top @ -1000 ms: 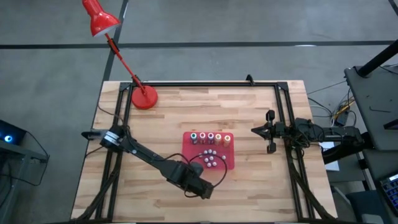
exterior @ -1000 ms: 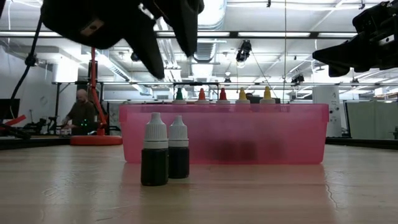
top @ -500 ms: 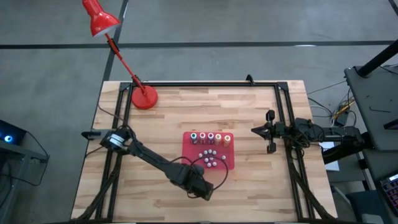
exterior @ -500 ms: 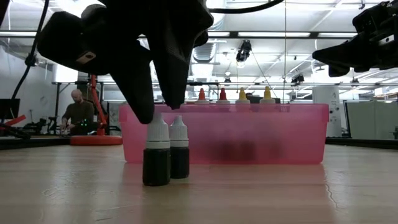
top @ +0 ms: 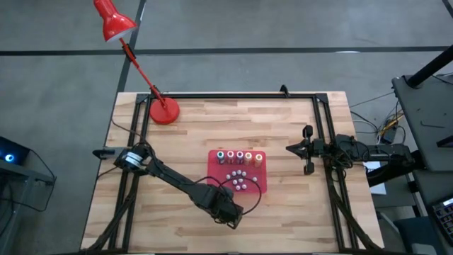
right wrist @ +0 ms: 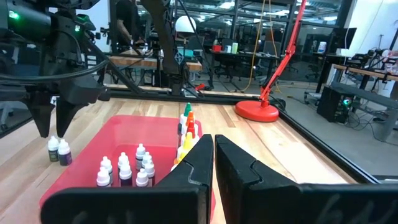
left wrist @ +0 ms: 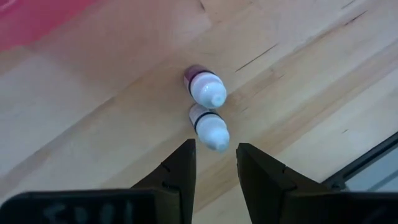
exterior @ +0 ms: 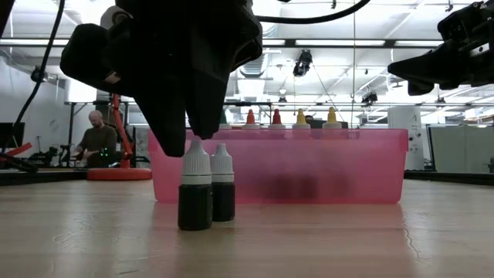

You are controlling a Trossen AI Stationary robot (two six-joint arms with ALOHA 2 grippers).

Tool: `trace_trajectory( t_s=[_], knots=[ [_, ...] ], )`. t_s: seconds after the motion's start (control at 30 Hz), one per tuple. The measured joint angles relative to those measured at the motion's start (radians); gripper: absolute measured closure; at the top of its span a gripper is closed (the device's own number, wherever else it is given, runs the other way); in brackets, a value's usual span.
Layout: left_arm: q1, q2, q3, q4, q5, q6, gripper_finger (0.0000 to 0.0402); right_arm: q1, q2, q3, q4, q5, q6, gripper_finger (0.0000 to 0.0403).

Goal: Pick & Place food coloring
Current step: Put the small green food coloring bottle into the container

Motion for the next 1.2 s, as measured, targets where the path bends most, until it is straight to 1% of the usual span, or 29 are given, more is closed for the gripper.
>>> trace_trajectory(
  t_s=[0.27, 0.7, 0.8, 0.93, 1.03, 1.2],
  knots=[
    [0.000, 0.000, 0.000, -0.002, -0.003, 0.055, 0.0312, 0.000, 0.000, 0.000, 0.000, 0.000, 0.000, 0.0394],
    [0.000, 0.000, 0.000, -0.023, 0.021, 0.062, 0.0309, 0.000, 0.000, 0.000, 0.000, 0.000, 0.000, 0.0394],
    [0.000, 0.000, 0.000, -0.035, 0.015, 0.056, 0.0295, 0.000, 0.000, 0.000, 0.000, 0.000, 0.000, 0.0394],
    [0.000, 0.000, 0.000, -0.036, 0.015, 0.050, 0.0264, 0.000, 0.000, 0.000, 0.000, 0.000, 0.000, 0.0394],
    [0.000, 0.000, 0.000, -0.031, 0.043, 0.033, 0.0244, 0.000, 0.000, 0.000, 0.000, 0.000, 0.000, 0.0394],
    [0.000, 0.000, 0.000, -0.010, 0.076, 0.024, 0.0237, 0.000, 0.000, 0.000, 0.000, 0.000, 0.000, 0.0394]
  ],
)
